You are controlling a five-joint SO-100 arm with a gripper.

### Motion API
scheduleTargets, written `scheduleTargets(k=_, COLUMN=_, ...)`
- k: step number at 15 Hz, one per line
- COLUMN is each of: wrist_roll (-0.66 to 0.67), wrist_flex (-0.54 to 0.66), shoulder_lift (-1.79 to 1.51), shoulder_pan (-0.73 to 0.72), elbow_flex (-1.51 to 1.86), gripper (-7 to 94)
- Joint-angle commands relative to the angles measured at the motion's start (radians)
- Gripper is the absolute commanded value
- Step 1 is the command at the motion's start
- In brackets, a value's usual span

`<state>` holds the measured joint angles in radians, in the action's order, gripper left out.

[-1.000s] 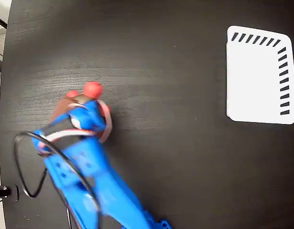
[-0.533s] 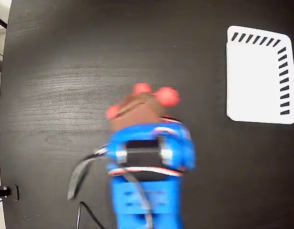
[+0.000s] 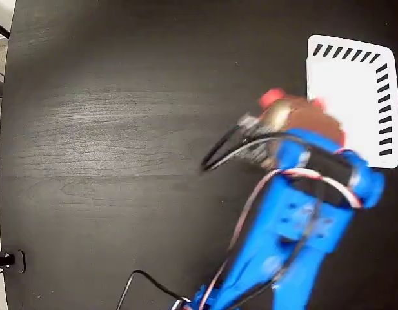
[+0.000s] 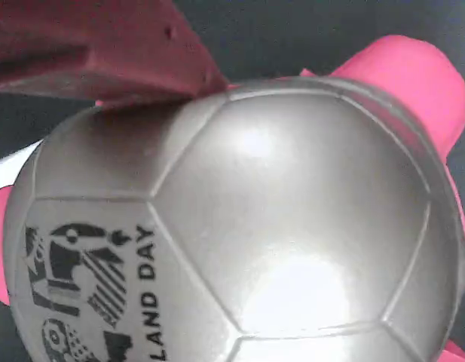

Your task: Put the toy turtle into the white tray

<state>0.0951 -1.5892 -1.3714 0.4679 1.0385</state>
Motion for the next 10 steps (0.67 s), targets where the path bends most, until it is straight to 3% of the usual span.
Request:
scheduleTargets(k=1, wrist_roll=-0.095, wrist_flex=-0.051, shoulder_lift=0.11, shoulder_pan=0.064, elbow_flex=-0.325, gripper=-1)
scheduleTargets(k=3, wrist_roll=-0.183, wrist_flex=-0.103, shoulder_lift=0.272, shoulder_pan=0.097, elbow_flex=-0.555, gripper=-1)
scheduleTargets(k=10, wrist_roll=-0.42, wrist_flex=-0.034, shoulder_lift=0.618, shoulder_pan=0.183, elbow_flex=-0.913, gripper=-1)
